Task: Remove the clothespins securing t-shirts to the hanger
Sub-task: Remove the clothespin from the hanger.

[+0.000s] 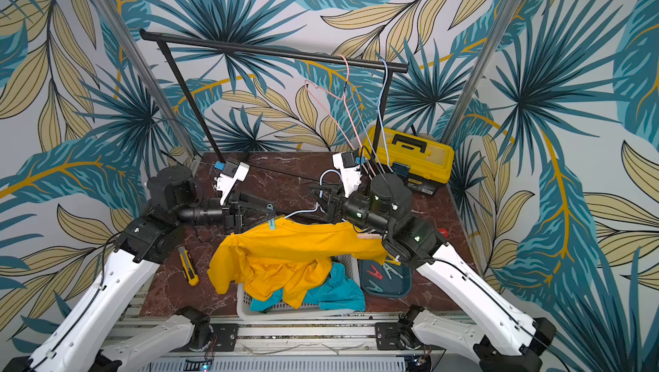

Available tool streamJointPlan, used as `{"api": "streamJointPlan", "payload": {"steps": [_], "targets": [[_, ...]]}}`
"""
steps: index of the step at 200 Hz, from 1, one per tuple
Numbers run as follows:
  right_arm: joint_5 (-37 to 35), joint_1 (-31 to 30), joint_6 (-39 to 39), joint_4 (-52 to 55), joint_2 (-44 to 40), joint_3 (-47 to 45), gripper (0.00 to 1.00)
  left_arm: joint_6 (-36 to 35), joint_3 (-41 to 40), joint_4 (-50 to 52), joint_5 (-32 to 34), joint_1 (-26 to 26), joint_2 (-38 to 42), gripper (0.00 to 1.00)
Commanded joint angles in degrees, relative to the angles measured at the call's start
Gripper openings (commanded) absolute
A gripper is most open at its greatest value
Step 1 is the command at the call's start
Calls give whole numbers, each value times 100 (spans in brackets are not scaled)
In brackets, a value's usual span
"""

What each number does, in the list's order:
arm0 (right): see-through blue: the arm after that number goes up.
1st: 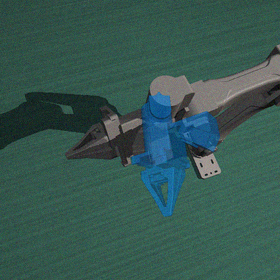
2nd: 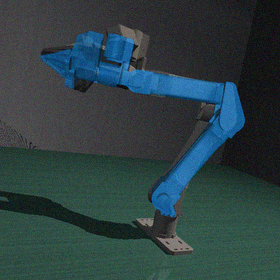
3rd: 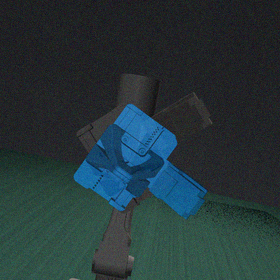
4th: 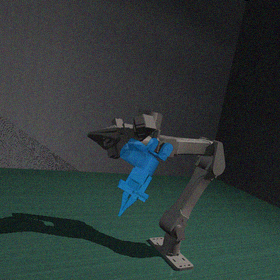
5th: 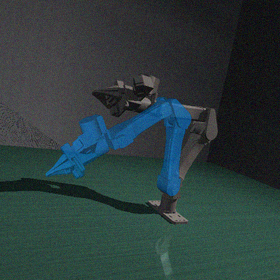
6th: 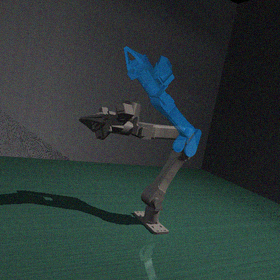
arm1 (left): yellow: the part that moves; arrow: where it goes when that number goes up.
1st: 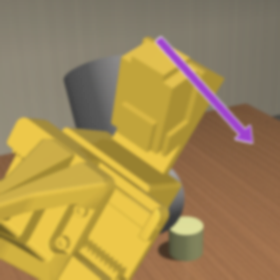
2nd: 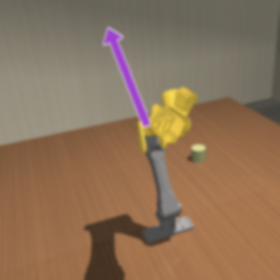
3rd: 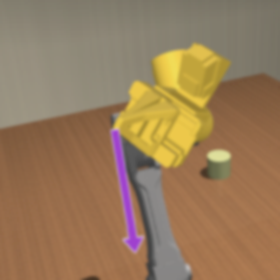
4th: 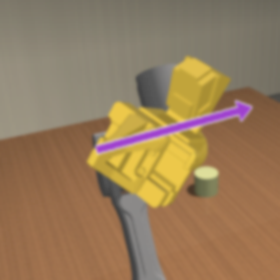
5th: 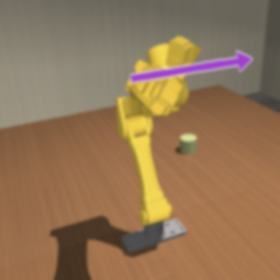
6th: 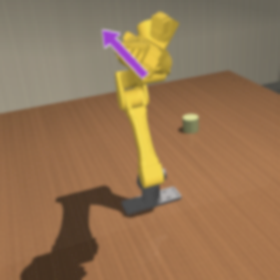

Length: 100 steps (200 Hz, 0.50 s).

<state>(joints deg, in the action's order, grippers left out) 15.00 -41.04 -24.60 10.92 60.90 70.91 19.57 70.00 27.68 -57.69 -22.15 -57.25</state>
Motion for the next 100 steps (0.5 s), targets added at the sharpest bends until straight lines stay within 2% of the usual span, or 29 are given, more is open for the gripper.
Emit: {"api": "streamJointPlan", "payload": {"steps": [1, 14, 32, 100], "targets": [[11, -32, -2, -263, 30, -67, 5, -118, -39, -115, 13, -42, 55, 38], [2, -34, -1, -265, 34, -68, 5, -155, -49, -114, 43, -44, 72, 36], [2, -36, -14, -274, 55, -60, 5, -197, -31, -115, 92, -43, 83, 27], [-51, -29, -41, -258, 121, -79, 5, -513, 119, 53, 860, -44, 186, 22]]}}
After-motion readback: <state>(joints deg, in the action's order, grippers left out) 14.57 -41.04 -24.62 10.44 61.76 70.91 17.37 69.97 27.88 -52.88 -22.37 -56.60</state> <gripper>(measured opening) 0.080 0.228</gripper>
